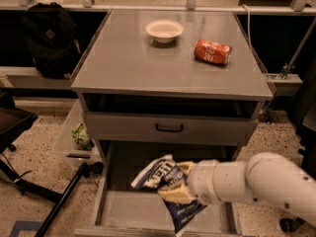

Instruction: Pick blue chip bag from middle drawer and place on counter

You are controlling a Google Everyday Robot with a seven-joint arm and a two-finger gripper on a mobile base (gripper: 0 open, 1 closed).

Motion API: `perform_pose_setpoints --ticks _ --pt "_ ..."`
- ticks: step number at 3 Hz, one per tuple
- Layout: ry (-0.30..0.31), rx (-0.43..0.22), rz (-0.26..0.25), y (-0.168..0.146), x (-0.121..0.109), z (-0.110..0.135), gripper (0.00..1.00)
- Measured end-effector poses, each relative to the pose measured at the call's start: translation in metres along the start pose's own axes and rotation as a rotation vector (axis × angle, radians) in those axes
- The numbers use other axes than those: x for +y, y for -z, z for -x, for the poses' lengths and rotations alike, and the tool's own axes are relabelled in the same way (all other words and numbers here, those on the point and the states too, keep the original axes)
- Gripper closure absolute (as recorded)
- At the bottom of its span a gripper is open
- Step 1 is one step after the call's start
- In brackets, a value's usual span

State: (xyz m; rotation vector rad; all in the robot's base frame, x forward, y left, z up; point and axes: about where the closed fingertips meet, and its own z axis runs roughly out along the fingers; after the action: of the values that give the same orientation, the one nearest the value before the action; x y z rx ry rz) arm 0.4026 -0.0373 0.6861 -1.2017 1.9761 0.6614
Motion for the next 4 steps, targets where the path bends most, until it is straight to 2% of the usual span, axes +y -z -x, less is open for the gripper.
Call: perform_pose_setpoints --ticks 1,2,3,4 --pt "0.025 0.036 -0.055 0.03 0.006 0.013 1.0" --pt "0.022 0.034 -0.054 0.027 0.005 0.01 1.0" --pt "0.027 0.027 -0.086 0.044 -0.013 0.029 1.0" --pt "0.06 0.02 -0.177 0.094 -0.041 0.094 1.0"
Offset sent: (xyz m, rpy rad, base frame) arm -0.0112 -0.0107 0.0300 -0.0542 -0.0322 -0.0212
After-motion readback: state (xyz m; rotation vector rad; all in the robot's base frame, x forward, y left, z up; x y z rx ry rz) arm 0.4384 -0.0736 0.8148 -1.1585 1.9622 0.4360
